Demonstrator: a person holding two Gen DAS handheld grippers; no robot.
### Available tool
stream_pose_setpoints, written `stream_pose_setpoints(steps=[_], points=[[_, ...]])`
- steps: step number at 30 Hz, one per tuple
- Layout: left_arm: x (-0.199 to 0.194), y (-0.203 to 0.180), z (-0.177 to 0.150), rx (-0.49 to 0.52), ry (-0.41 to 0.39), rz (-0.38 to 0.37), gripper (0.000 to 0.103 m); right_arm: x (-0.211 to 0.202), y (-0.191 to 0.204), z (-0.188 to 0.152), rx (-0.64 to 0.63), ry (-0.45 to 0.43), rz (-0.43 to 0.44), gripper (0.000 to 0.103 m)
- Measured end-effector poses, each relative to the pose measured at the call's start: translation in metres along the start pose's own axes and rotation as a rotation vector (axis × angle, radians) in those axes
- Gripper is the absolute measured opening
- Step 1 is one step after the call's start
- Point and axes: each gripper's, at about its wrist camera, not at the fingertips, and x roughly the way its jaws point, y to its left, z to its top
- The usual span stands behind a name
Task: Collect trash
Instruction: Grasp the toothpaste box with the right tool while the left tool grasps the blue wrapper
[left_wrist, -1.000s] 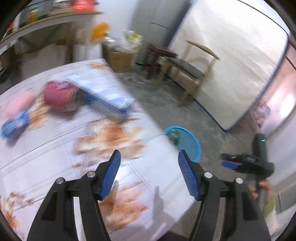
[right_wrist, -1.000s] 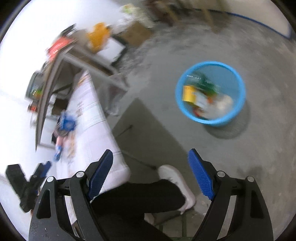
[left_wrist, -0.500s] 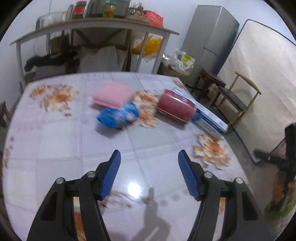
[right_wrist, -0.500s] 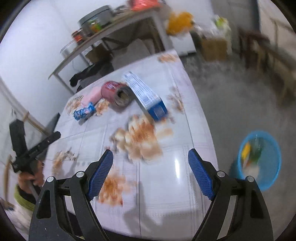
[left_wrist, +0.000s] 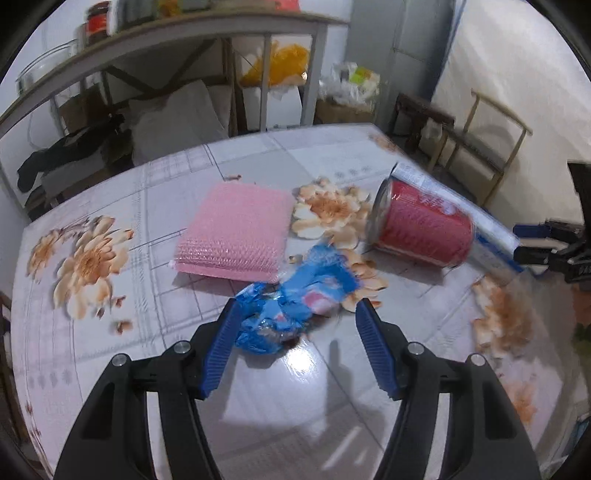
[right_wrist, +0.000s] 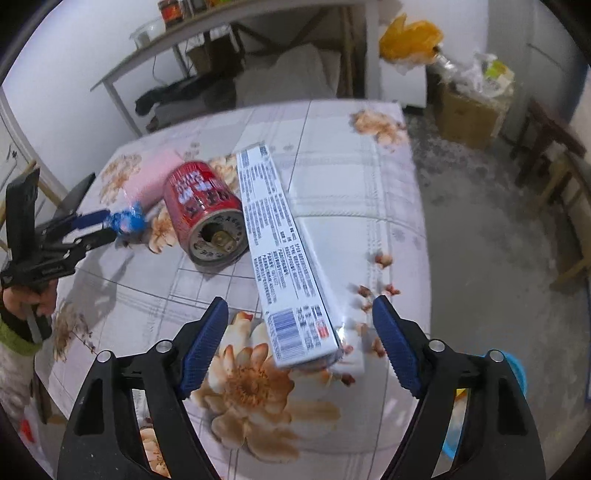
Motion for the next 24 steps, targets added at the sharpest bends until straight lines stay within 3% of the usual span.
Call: stream_pose_setpoints(steps=[2, 4, 7, 16, 24], points=[[0.011, -0.004, 0.003, 0.042, 0.031, 0.044, 0.062, 0.01, 0.001, 0.002, -0.006, 0.035, -0.009, 0.069], [0.017, -0.01, 0.003, 0.07, 0.047, 0.08, 0.056, 0.02, 0.001, 0.001, 0.007, 0.071, -0.015, 0.055], [0.019, -0.013, 0.004, 0.07, 0.041, 0.062, 0.042, 0.026, 0.0, -0.004, 0.04, 0.101, 0.007, 0.04], [0.013, -0.025, -0.002, 0.0, 0.045, 0.032, 0.027, 0.001, 0.001, -0.041, 0.161, 0.093, 0.029, 0.038], [-0.029, -0.052, -0.052, -0.084, 0.071, -0.059, 0.026, -0.03, 0.001, -0.101, 0.278, 0.08, 0.085, 0.038]])
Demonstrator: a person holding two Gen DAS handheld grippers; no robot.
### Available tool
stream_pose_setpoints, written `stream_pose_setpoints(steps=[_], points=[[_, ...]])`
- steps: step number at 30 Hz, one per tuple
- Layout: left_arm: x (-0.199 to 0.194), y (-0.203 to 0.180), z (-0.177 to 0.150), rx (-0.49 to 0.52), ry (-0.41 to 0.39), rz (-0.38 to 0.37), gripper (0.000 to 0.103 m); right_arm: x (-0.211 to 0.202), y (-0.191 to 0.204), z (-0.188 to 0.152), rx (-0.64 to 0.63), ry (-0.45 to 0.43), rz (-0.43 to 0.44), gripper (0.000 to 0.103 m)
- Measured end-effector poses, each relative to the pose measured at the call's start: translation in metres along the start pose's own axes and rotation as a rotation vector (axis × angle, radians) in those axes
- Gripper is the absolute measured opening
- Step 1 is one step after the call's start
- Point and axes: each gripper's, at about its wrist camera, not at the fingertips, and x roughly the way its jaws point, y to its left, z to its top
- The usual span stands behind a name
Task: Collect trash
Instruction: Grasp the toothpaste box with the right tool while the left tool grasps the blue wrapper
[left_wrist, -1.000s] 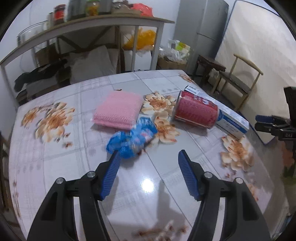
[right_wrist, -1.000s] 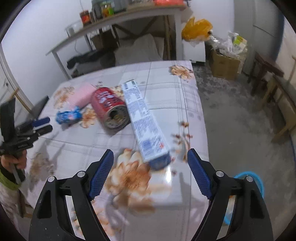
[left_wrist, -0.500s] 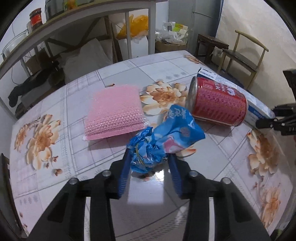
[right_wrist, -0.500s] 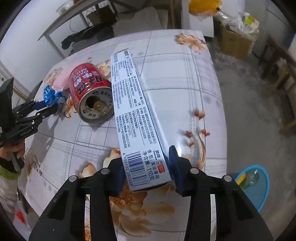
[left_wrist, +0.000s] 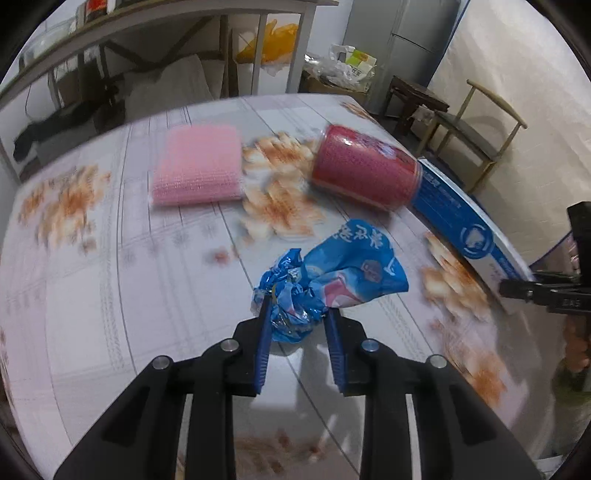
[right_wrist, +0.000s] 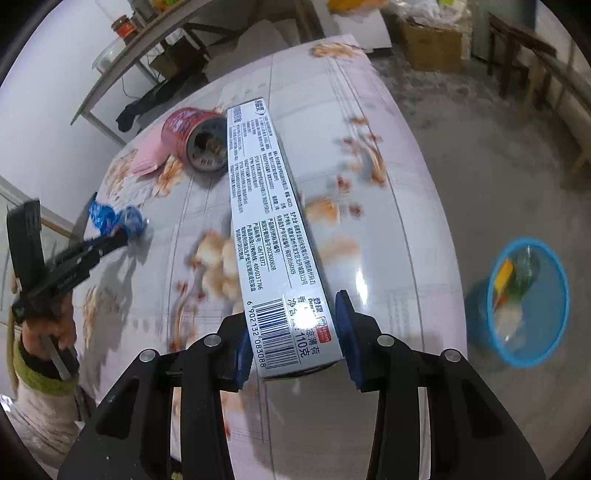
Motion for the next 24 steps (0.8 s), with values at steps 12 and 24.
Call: stream_pose_setpoints(steps=[12, 24], points=[[-0.041, -0.052, -0.087, -0.055, -0.001, -0.053, 0.031, -0.017, 0.003, -0.055, 0.07, 0.004, 0.068, 0.04], [-0.063, -0.071, -0.077, 0.046, -0.095, -0.116, 0.068, -0.028, 0.007, -0.074, 0.075, 0.013, 0.122, 0.049]])
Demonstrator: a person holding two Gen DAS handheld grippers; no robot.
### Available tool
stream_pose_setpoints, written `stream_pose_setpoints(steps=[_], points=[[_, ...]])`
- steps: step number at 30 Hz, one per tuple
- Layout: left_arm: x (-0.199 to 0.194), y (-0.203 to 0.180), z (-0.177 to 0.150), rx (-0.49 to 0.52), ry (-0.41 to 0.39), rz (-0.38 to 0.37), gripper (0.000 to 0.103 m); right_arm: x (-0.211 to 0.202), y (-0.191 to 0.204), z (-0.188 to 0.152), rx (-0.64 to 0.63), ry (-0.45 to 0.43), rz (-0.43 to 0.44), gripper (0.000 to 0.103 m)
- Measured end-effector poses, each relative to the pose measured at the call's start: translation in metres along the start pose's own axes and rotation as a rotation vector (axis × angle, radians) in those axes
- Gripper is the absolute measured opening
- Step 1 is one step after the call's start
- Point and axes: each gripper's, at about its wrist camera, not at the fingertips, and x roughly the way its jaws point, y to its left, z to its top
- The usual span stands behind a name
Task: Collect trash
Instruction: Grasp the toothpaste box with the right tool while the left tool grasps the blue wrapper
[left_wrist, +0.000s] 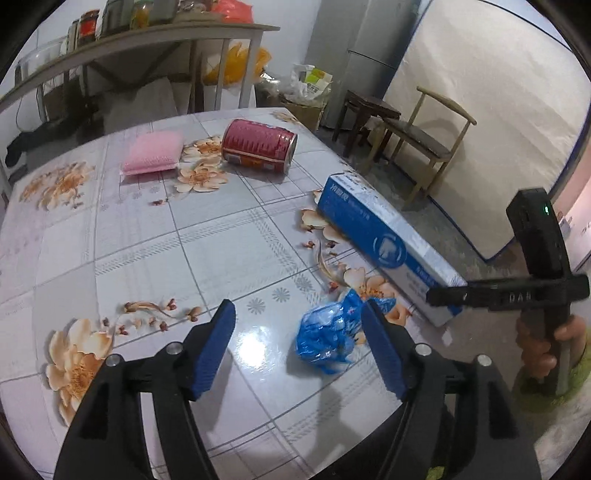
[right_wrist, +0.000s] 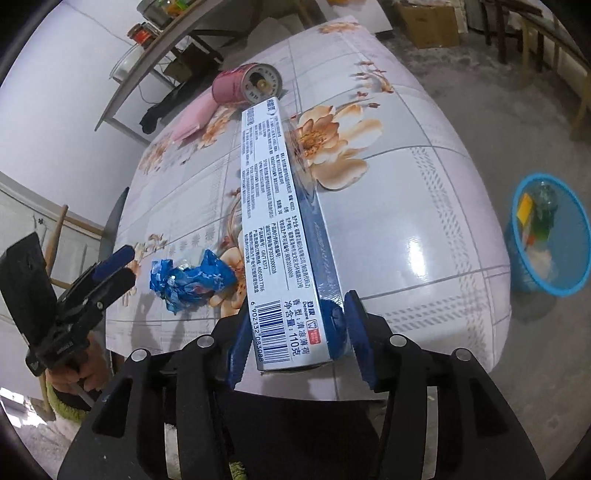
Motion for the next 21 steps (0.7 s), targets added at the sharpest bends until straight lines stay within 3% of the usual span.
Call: stream_pose_setpoints(steps=[6, 14, 19, 21], points=[[0.01, -0.026, -0.002, 0.114, -0.022, -0.057, 0.072, -0.006, 0.009, 0.007, -0.053, -0.043, -0.016, 0.056], [0.054, -0.035, -0.003, 0.238, 0.063, 0.01, 0.072, 0.006, 0.01, 0.021, -0.076, -0.048, -0.015, 0.056], [0.061, -0.038, -0.008, 0.267, 0.096, 0.048, 0.056, 0.014, 0.016, 0.022, -0.113, -0.029, -0.028, 0.056], [0.065, -0.038, -0.012, 0.264, 0.114, 0.079, 0.049, 0.018, 0.016, 0.022, -0.116, -0.024, -0.045, 0.051]])
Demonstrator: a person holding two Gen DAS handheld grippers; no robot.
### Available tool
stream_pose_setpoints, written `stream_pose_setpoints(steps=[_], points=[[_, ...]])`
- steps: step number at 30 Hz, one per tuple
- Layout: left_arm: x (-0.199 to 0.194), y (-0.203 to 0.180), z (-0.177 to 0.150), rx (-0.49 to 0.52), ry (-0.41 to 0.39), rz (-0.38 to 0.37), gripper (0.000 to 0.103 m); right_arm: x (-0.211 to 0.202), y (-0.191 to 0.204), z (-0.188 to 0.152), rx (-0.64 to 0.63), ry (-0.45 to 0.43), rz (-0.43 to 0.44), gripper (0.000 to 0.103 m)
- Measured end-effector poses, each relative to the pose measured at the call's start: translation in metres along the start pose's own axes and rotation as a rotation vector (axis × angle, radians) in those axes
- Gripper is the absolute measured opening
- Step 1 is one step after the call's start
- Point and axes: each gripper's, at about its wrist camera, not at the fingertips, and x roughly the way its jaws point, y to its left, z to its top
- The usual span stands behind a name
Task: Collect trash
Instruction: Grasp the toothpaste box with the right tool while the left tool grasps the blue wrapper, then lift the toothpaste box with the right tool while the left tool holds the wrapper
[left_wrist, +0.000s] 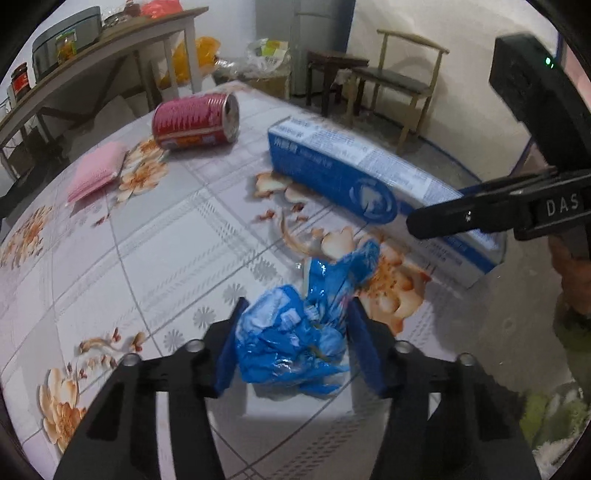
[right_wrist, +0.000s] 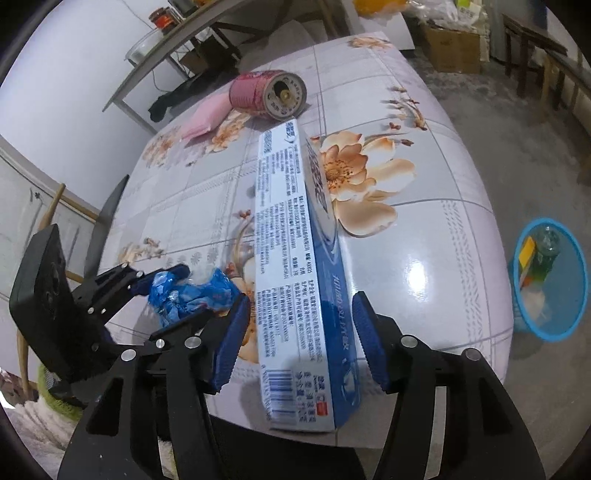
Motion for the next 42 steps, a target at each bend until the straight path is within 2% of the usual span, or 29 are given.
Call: stream_pose_setpoints(steps=[1, 6, 12, 17, 25, 32, 37, 42], points=[[0.0, -0.002, -0.001, 0.002, -0.002, 0.011, 0.047, 0.002, -0.001, 0.0, 0.006, 0.004, -0.006, 0.046], [-0.002, -0.009, -0.004, -0.02, -0.002, 0.025, 0.042, -0.002, -0.01, -0.003, 0.058, -0.018, -0.002, 0.041], [-0.004, -0.015, -0.007, -0.092, -0.023, 0.071, 0.04, -0.015, -0.02, -0.01, 0.107, -0.047, -0.027, 0.038], [-0.003, -0.017, -0.006, -0.126, -0.029, 0.107, 0.04, -0.015, -0.015, -0.013, 0.073, -0.037, -0.048, 0.041], [-0.001, -0.009, -0.004, -0.176, -0.037, 0.154, 0.04, -0.009, -0.006, -0.004, 0.041, -0.059, -0.109, 0.054], [0.0, -0.006, -0.002, -0.187, -0.039, 0.166, 0.038, -0.001, 0.001, 0.005, -0.009, -0.062, -0.164, 0.055], [0.001, -0.005, -0.002, -0.19, -0.043, 0.169, 0.037, 0.006, 0.001, 0.006, -0.008, -0.045, -0.178, 0.045], [0.002, -0.003, -0.001, -0.19, -0.046, 0.17, 0.037, 0.008, 0.004, 0.005, -0.016, -0.044, -0.194, 0.04]])
